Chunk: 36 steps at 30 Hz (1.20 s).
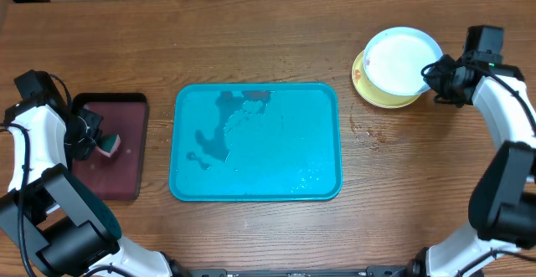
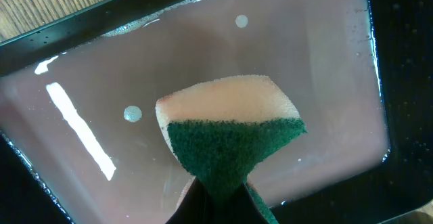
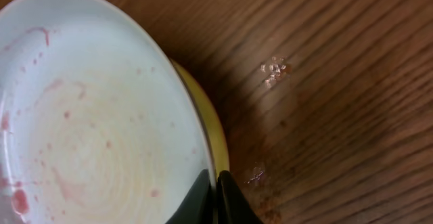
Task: Clean dirty plates on tray and stack at the side
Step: 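Release the stacked plate and raise the right gripper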
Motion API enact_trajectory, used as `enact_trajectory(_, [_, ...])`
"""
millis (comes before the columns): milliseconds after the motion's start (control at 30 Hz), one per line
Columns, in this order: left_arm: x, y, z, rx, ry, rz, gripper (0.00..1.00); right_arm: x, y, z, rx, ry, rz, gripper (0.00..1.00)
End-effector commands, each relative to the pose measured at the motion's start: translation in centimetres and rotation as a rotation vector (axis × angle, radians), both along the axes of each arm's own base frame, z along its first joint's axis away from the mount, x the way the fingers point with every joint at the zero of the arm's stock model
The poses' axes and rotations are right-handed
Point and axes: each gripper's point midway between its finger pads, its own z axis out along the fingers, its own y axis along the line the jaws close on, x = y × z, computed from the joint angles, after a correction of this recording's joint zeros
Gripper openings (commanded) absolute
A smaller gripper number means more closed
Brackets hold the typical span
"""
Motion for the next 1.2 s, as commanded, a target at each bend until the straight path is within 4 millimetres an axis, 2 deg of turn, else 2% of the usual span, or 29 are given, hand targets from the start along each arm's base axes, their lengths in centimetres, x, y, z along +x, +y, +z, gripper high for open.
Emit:
enact_trajectory(0, [0.2,-0.1,0.1,-0.002,-0.009,-0.021,0.04,0.1,-0.6,-1.1,-0.003,0.014,-0.071,0.25])
enact_trajectory(33, [0.2,-0.1,0.1,-0.001,-0.01,-0.021,0.04,0.2,-0.3,-1.1,0.015,0.012,-0.059,0.35])
enact_trajectory(133, [0.3,0.0,0.1,0.0,-0.013,-0.021,0.04,0.6,2.3,-0.8,0.107,-0.017,0.082,0.48])
enact_trajectory(267, [0.3,0.0,0.1,0.001,-0.013,-0.021,0.04,0.2,6.7,-0.4,0.215,-0.027,0.277,0.51])
enact_trajectory(500, [0.2,0.1,0.2,0.008,-0.009,-0.023,0.04,-1.1,12.3,-0.8,0.219,0.031,0.424,0.52])
enact_trajectory(600, [0.2,0.1,0.1,0.01,-0.007,-0.022,0.05,-1.2,14.5,-0.2,0.217,0.03,0.475,0.53])
enact_trajectory(733, [0.2,0.1,0.2,0.014,-0.005,-0.039,0.04,-1.1,16.5,2.4,0.206,-0.008,0.527,0.53])
enact_trajectory(833, [0.0,0.3,0.1,0.025,0.006,-0.045,0.04,-1.1,17.7,5.3,0.195,-0.063,0.56,0.53])
enact_trajectory(933, [-0.2,0.2,-0.2,0.022,0.013,-0.045,0.04,-1.6,19.0,8.2,0.181,-0.13,0.597,0.59])
enact_trajectory(1067, [-0.7,0.0,-1.3,0.024,0.024,-0.043,0.04,-2.8,20.4,10.2,0.178,-0.158,0.635,0.6])
enact_trajectory(1100, [-0.8,0.0,-1.7,0.023,0.023,-0.042,0.1,-3.0,20.7,10.5,0.178,-0.16,0.643,0.59])
enact_trajectory(1133, [-0.9,-0.1,-2.1,0.023,0.024,-0.042,0.25,-3.2,20.9,10.7,0.178,-0.164,0.651,0.6])
enact_trajectory(1167, [-1.0,-0.2,-2.5,0.022,0.025,-0.043,0.49,-3.4,21.3,10.9,0.176,-0.17,0.665,0.6])
